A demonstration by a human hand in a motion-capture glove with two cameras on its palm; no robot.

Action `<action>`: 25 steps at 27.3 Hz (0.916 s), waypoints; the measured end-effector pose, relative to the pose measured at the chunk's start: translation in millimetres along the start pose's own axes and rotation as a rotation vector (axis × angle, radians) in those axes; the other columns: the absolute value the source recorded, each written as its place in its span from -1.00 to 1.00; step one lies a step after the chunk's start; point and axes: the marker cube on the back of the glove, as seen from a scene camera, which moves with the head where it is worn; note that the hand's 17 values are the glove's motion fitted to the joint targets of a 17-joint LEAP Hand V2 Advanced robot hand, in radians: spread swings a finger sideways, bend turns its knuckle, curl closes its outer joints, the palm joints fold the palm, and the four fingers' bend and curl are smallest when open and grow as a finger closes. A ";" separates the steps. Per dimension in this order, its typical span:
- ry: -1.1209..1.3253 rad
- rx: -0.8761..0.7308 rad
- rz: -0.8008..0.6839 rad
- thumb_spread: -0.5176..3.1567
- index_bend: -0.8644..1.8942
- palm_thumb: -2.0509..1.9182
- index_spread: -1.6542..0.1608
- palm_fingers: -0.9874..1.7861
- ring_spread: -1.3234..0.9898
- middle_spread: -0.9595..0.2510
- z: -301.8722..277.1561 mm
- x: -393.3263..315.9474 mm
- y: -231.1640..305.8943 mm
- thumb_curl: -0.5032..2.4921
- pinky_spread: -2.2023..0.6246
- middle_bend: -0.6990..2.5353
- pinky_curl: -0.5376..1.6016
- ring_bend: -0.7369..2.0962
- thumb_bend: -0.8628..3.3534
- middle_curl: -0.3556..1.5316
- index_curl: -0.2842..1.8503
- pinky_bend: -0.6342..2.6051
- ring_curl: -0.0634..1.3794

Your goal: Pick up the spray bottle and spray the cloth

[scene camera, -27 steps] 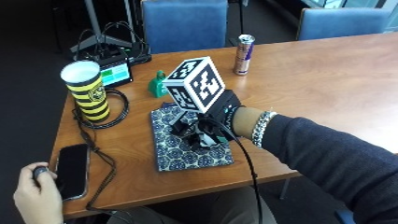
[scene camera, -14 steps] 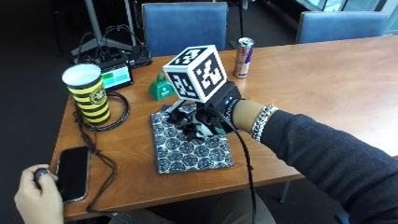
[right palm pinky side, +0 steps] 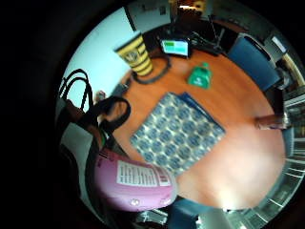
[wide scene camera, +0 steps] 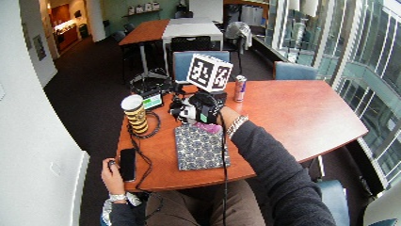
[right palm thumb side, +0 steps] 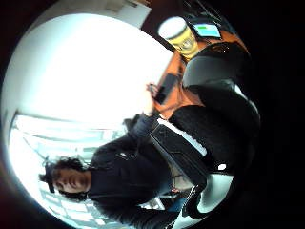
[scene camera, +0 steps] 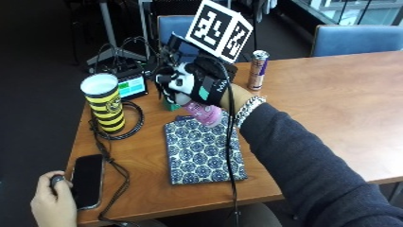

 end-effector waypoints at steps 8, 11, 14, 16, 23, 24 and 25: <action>-0.472 0.493 0.029 -0.04 -0.14 0.23 0.52 0.70 -0.02 0.21 7.4 18.2 -25.5 -0.53 0.34 -0.18 -0.14 -0.03 -0.60 -0.07 -0.19 -0.33 -0.29; -0.525 0.671 0.056 -0.04 -0.14 0.23 0.52 0.70 -0.01 0.21 19.1 34.0 -25.1 -0.53 0.33 -0.19 -0.14 -0.03 -0.60 -0.07 -0.19 -0.32 -0.29; -0.505 0.797 0.102 -0.04 -0.14 0.23 0.52 0.70 -0.01 0.21 33.3 55.4 -24.4 -0.53 0.33 -0.19 -0.14 -0.04 -0.60 -0.07 -0.19 -0.32 -0.29; -0.490 0.816 0.126 -0.04 -0.14 0.23 0.52 0.70 -0.01 0.21 42.8 67.1 -24.4 -0.53 0.33 -0.19 -0.14 -0.04 -0.60 -0.07 -0.19 -0.32 -0.29; -0.457 0.775 0.134 -0.04 -0.15 0.24 0.52 0.70 -0.01 0.22 63.9 77.3 -28.1 -0.53 0.33 -0.19 -0.14 -0.04 -0.60 -0.07 -0.18 -0.32 -0.29; -0.452 0.771 0.130 -0.04 -0.15 0.24 0.52 0.70 -0.01 0.22 64.4 76.1 -29.2 -0.53 0.33 -0.19 -0.14 -0.04 -0.60 -0.07 -0.18 -0.32 -0.29; -0.442 0.768 0.124 -0.04 -0.15 0.24 0.52 0.70 -0.01 0.21 64.6 74.5 -30.3 -0.52 0.33 -0.19 -0.14 -0.04 -0.60 -0.07 -0.18 -0.32 -0.29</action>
